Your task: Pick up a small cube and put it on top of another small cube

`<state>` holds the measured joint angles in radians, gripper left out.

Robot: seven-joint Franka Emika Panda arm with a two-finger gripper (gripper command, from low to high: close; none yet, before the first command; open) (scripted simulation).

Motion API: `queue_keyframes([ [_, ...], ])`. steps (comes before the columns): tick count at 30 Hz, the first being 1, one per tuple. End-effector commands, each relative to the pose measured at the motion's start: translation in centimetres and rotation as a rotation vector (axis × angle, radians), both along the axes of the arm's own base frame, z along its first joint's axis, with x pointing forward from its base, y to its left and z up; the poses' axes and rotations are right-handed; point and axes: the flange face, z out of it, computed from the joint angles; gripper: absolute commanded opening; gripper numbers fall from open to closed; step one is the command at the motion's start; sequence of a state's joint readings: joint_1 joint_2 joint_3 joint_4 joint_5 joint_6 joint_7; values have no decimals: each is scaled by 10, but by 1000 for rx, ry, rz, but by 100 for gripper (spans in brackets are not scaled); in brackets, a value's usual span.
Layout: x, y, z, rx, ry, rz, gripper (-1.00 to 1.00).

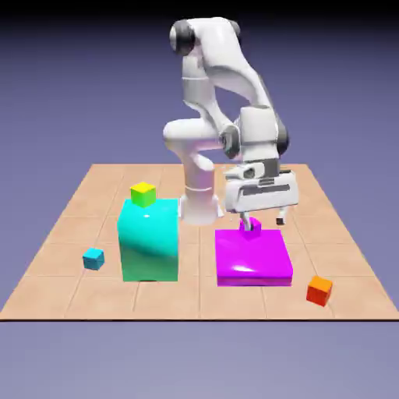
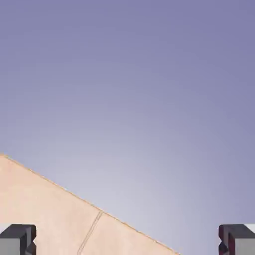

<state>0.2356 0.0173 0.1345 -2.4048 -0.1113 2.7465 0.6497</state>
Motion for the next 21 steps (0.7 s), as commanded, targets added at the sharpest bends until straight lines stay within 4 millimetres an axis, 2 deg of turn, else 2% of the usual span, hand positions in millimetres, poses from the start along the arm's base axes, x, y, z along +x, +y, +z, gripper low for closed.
queue_keyframes([
  [1, 3, 9, -10, -13, 26, 23, 0],
  [6, 4, 73, -64, -76, 154, 176, 0],
  [12, -14, 147, -135, -147, 303, 357, 0],
  [14, -16, 152, -141, -152, 315, 370, 0],
  [18, -16, 152, -206, -152, 315, 370, 0],
  [19, -16, 152, -211, -152, 315, 370, 0],
  [20, -16, 152, -211, -152, 315, 370, -100],
  [21, -16, 152, -211, -152, 315, 370, -100],
])
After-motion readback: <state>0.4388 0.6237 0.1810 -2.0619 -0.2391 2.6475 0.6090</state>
